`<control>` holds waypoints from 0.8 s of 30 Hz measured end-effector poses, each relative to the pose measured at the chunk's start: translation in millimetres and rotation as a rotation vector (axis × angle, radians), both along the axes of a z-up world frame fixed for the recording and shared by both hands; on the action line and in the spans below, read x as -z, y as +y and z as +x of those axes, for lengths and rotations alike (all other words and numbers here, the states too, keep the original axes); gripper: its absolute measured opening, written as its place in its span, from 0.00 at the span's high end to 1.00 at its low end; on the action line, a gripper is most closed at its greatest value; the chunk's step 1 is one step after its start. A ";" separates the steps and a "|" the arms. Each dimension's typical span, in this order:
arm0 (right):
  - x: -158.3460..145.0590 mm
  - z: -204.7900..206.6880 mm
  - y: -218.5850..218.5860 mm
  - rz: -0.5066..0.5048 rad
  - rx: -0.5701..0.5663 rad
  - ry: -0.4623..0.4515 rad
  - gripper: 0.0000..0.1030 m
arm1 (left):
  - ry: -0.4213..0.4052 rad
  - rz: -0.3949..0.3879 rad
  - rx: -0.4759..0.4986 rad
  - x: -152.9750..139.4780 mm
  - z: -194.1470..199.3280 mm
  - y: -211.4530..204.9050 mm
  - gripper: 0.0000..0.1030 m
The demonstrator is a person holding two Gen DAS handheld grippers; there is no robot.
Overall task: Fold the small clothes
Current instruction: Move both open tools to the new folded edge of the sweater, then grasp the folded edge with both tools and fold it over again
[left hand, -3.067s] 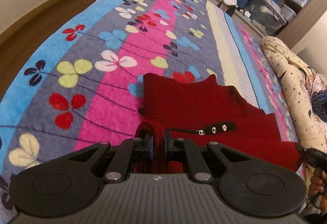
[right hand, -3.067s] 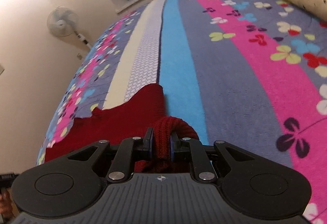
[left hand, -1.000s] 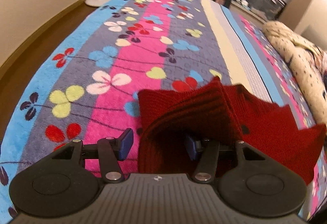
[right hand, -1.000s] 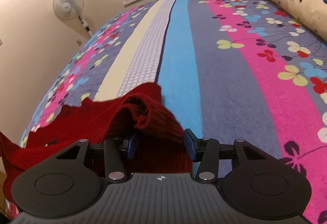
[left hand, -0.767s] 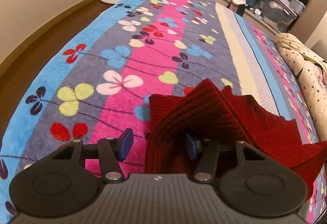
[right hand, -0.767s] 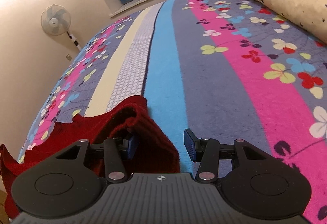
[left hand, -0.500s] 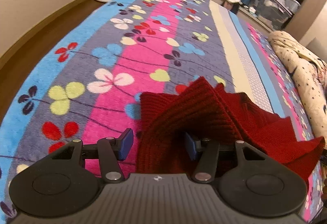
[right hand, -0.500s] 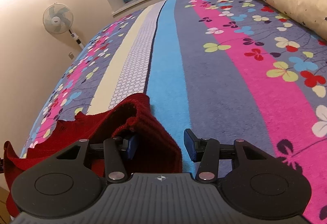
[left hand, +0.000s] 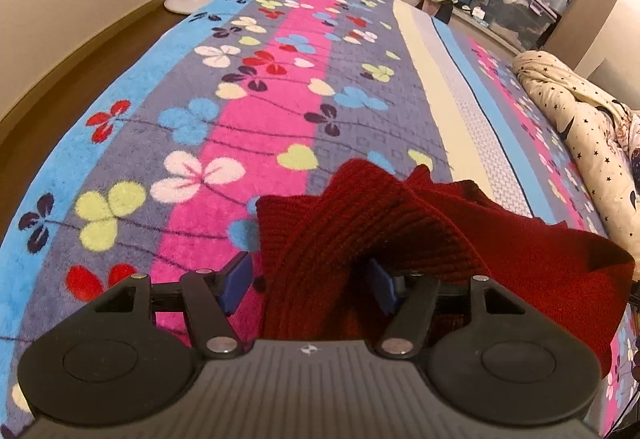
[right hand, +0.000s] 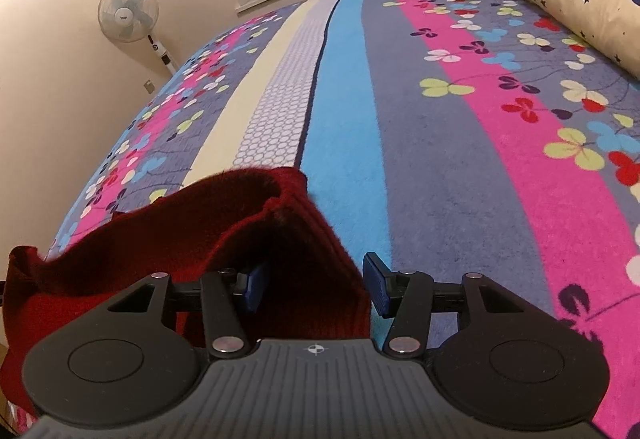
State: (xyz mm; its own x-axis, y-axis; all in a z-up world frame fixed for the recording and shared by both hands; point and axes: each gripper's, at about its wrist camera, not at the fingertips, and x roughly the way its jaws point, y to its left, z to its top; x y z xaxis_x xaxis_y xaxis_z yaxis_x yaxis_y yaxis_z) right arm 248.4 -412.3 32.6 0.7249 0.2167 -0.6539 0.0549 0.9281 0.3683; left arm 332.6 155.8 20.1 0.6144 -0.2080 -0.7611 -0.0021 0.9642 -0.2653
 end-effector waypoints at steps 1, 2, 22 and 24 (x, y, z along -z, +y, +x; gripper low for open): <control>0.2 0.9 -0.4 0.001 0.002 -0.003 0.48 | -0.003 0.006 0.007 0.3 0.7 -1.7 0.34; 0.4 1.9 -0.4 0.000 0.003 -0.006 0.48 | -0.003 0.011 0.014 0.9 1.4 -2.9 0.36; -23.2 -8.9 -19.0 0.117 0.106 -0.238 0.89 | -0.133 -0.085 -0.075 -18.8 -5.1 19.6 0.89; -7.2 1.6 -27.4 0.159 0.149 -0.112 0.89 | 0.027 -0.082 -0.127 3.5 5.1 25.8 0.89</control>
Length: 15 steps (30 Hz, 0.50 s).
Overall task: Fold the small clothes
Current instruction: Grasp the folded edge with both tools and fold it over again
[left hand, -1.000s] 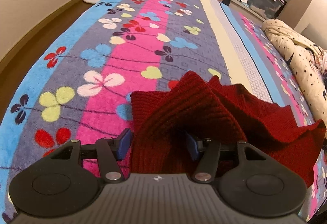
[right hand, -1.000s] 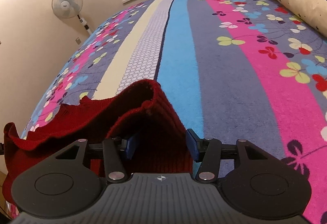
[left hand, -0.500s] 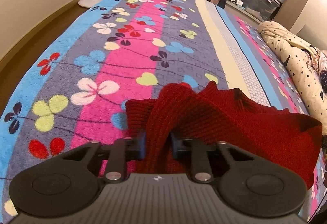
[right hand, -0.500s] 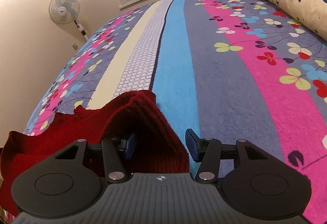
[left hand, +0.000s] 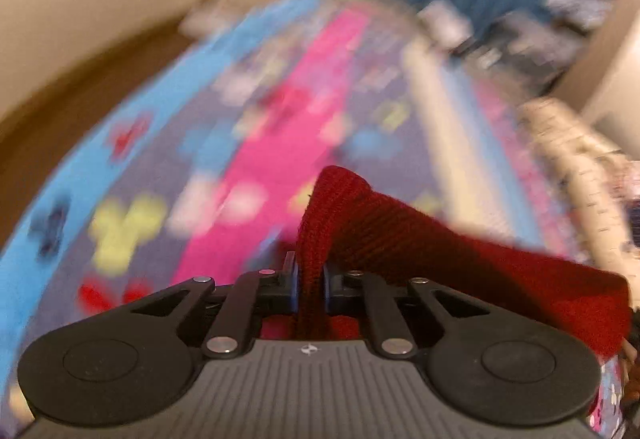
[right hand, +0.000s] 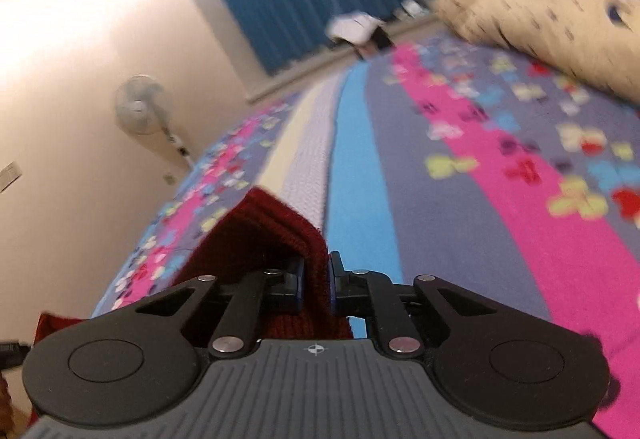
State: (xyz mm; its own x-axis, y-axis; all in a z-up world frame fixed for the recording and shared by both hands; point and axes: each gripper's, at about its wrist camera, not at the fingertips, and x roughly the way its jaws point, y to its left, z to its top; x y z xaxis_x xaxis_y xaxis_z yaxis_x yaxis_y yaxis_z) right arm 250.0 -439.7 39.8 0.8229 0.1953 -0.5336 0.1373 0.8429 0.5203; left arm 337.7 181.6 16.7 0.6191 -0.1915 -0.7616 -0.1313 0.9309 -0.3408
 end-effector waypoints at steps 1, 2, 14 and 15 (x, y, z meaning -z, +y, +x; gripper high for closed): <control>13.4 7.1 -3.6 0.038 -0.006 0.095 0.89 | 0.085 -0.033 -0.021 12.8 3.8 4.2 0.89; 24.1 11.8 -5.7 0.072 -0.016 0.165 0.88 | 0.112 -0.056 -0.035 17.9 5.0 6.7 0.89; 25.6 13.1 -0.9 0.021 -0.046 0.184 0.68 | 0.084 -0.128 0.002 16.4 7.2 6.7 0.54; 26.6 13.8 -0.7 0.021 -0.047 0.189 0.68 | 0.089 -0.118 0.007 17.6 7.9 4.6 0.52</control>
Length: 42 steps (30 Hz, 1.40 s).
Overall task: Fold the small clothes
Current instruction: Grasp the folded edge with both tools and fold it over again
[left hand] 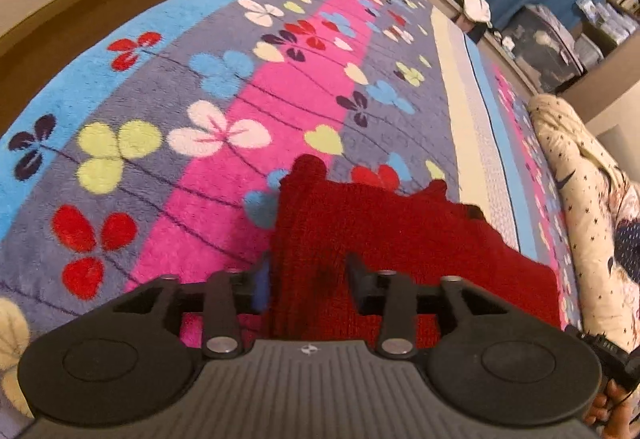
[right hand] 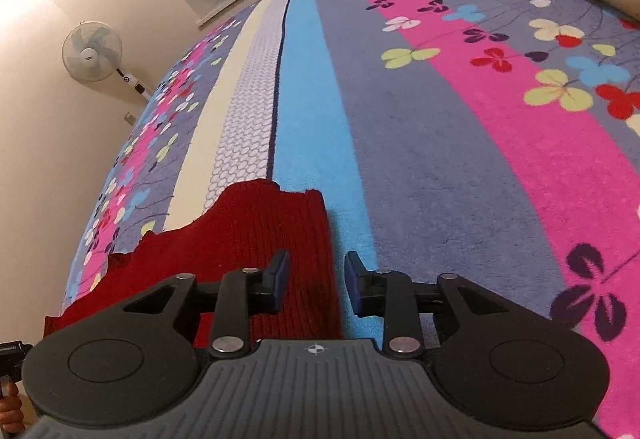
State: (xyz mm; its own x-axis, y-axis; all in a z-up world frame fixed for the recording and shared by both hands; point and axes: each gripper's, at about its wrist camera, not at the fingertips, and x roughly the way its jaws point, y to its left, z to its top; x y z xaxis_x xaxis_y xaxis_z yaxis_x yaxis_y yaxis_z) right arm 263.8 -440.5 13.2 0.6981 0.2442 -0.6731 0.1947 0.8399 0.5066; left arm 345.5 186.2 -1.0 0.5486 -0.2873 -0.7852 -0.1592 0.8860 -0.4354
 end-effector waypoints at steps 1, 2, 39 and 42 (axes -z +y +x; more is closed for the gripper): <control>0.8 0.5 0.7 0.001 -0.003 0.002 0.68 | 0.003 0.016 0.004 1.5 0.7 -2.0 0.52; 2.4 -0.3 1.9 0.003 -0.008 0.003 0.67 | 0.008 0.034 0.010 3.0 1.2 -4.0 0.52; -39.0 -2.4 -1.5 0.041 -0.014 -0.368 0.93 | -0.279 0.160 0.056 -44.1 -5.4 -12.1 0.89; -57.3 -13.8 7.6 -0.004 0.003 -0.514 0.93 | -0.394 0.177 -0.007 -60.9 -9.8 -7.7 0.89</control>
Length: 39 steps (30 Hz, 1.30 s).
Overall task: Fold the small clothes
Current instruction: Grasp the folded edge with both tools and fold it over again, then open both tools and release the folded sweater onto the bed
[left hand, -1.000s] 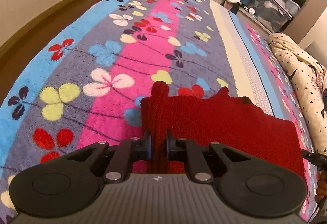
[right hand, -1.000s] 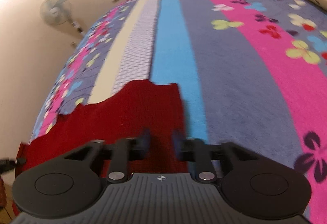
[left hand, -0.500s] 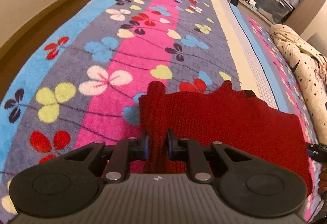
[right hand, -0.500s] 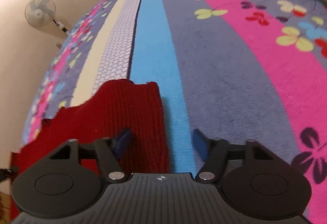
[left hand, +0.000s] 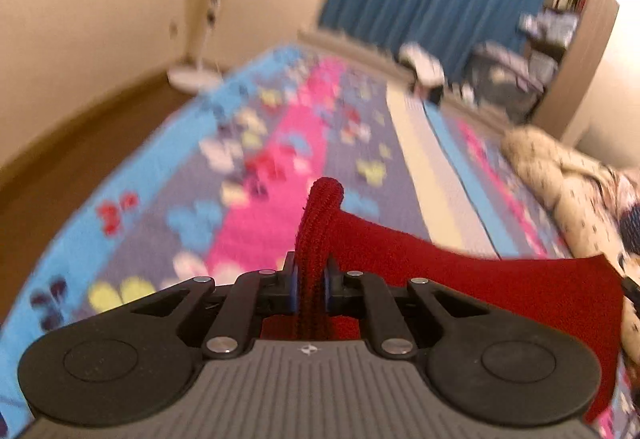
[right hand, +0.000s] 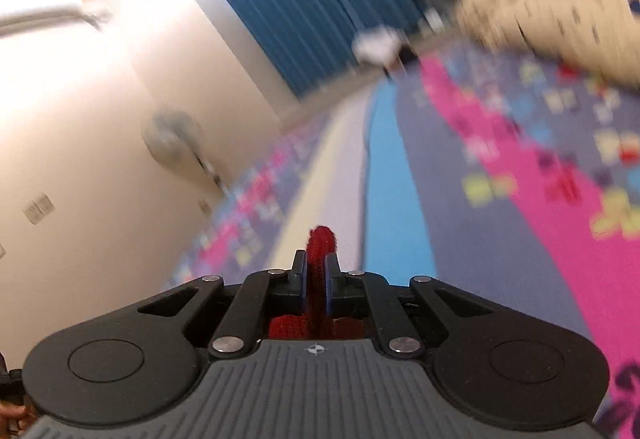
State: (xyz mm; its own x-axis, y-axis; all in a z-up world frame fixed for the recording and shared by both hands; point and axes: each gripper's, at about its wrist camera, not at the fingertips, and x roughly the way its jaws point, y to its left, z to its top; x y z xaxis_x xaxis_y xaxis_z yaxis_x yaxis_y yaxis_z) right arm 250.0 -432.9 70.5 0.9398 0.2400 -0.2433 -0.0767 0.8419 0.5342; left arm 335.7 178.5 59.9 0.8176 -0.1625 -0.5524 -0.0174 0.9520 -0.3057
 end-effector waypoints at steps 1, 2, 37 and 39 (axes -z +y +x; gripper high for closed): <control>-2.0 -1.5 0.8 -0.002 0.010 -0.024 0.93 | -0.023 -0.010 -0.024 -1.6 0.9 3.8 0.89; -2.7 -0.8 1.2 0.001 0.019 -0.037 0.93 | -0.029 -0.022 -0.040 -1.8 3.6 6.6 0.89; 44.7 -45.0 24.7 -0.151 -0.160 0.594 0.40 | 0.505 -0.043 0.161 59.3 -81.0 3.3 0.51; 47.1 -48.0 27.3 -0.149 -0.192 0.600 0.57 | 0.510 -0.036 0.201 62.2 -83.4 0.2 0.79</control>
